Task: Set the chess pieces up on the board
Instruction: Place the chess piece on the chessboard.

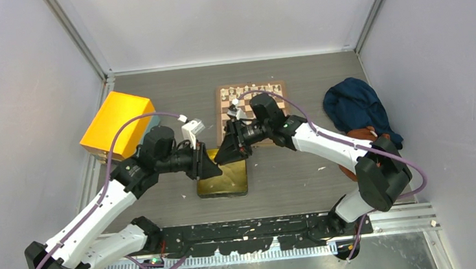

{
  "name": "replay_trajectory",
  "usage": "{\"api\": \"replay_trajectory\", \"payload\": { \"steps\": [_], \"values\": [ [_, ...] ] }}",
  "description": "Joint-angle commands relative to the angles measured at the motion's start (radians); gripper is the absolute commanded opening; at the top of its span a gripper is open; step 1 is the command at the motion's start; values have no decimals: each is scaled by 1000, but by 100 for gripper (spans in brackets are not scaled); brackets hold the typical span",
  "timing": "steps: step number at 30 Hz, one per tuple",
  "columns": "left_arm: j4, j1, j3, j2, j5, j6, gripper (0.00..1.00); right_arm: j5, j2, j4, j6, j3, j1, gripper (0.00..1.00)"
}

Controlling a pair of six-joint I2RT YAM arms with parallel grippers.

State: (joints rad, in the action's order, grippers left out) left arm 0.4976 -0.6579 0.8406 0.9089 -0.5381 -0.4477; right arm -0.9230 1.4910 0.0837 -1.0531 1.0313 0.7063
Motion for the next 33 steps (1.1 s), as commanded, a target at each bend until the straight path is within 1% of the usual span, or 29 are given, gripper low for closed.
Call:
{"api": "replay_trajectory", "payload": {
  "steps": [1, 5, 7, 12, 18, 21, 25, 26, 30, 31, 32, 33],
  "values": [
    [-58, 5, 3, -21, -5, -13, 0, -37, -13, -74, -29, -8, -4, 38],
    [-60, 6, 5, -20, -6, -13, 0, -39, -15, -80, -45, -23, -5, 38],
    [-60, 5, 3, -19, -8, -15, 0, -40, -17, -110, -48, -25, -5, 36],
    [-60, 5, 0, -21, -10, -16, 0, -42, -17, -127, -57, -32, -5, 28],
    [-51, 5, -1, -24, -9, -13, 0, -46, -12, -156, -77, -37, -6, 23],
    [-47, 6, 0, -23, -10, -10, 0, -48, -9, -160, -80, -37, -6, 17],
    [-31, 5, 3, -27, 9, -3, 0, -53, -8, -172, -87, -40, -5, 3],
    [-27, 6, 3, -30, 16, -3, 3, -53, -8, -176, -89, -40, -5, 1],
    [-13, 4, 0, -50, 49, -3, 25, -53, -8, -184, -92, -39, -6, 1],
    [-9, 6, 0, -53, 56, -3, 33, -53, -7, -185, -93, -38, -6, 1],
    [2, 5, 1, -57, 67, -2, 44, -51, -6, -185, -93, -36, -6, 1],
    [8, 5, 2, -62, 75, 0, 51, -50, -5, -185, -92, -34, -7, 1]
  ]
}}
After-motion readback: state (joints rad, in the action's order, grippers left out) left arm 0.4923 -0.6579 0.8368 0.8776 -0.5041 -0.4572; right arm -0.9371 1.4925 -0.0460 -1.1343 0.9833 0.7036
